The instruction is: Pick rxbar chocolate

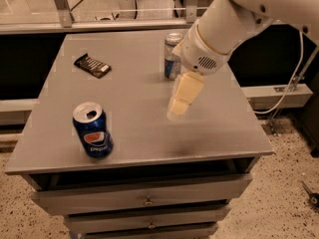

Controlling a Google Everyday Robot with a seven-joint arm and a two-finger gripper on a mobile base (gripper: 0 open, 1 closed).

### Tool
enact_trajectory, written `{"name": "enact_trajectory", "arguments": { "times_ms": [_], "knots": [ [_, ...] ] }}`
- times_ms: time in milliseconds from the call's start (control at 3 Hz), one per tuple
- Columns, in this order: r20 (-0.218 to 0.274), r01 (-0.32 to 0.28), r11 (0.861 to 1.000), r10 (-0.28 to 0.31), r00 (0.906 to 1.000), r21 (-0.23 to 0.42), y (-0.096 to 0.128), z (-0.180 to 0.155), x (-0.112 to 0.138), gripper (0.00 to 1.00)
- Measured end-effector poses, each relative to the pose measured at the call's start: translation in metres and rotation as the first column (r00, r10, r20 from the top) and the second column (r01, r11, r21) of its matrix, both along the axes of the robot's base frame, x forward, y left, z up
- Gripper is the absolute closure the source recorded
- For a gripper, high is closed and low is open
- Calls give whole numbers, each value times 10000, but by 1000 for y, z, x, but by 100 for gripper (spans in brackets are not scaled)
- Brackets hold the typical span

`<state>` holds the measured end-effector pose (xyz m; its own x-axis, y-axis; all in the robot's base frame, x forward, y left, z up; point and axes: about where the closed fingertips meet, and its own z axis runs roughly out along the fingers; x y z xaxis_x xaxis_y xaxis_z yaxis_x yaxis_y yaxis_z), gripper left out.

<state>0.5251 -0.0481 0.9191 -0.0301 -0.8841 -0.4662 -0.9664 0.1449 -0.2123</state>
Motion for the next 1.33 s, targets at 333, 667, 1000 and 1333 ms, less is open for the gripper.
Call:
{"name": "enact_trajectory", "arguments": {
  "times_ms": [333, 667, 1000, 1333],
  "knots": [
    [43, -14, 9987, 12, 10000, 502, 20, -2, 11, 0],
    [177, -34, 9885, 7, 9998, 1512, 69, -4, 42, 0],
    [298, 62, 9695, -139, 9995, 2451, 113, -7, 79, 0],
    [383, 442, 9438, -600, 9975, 3276, 148, -11, 121, 0]
  ]
}}
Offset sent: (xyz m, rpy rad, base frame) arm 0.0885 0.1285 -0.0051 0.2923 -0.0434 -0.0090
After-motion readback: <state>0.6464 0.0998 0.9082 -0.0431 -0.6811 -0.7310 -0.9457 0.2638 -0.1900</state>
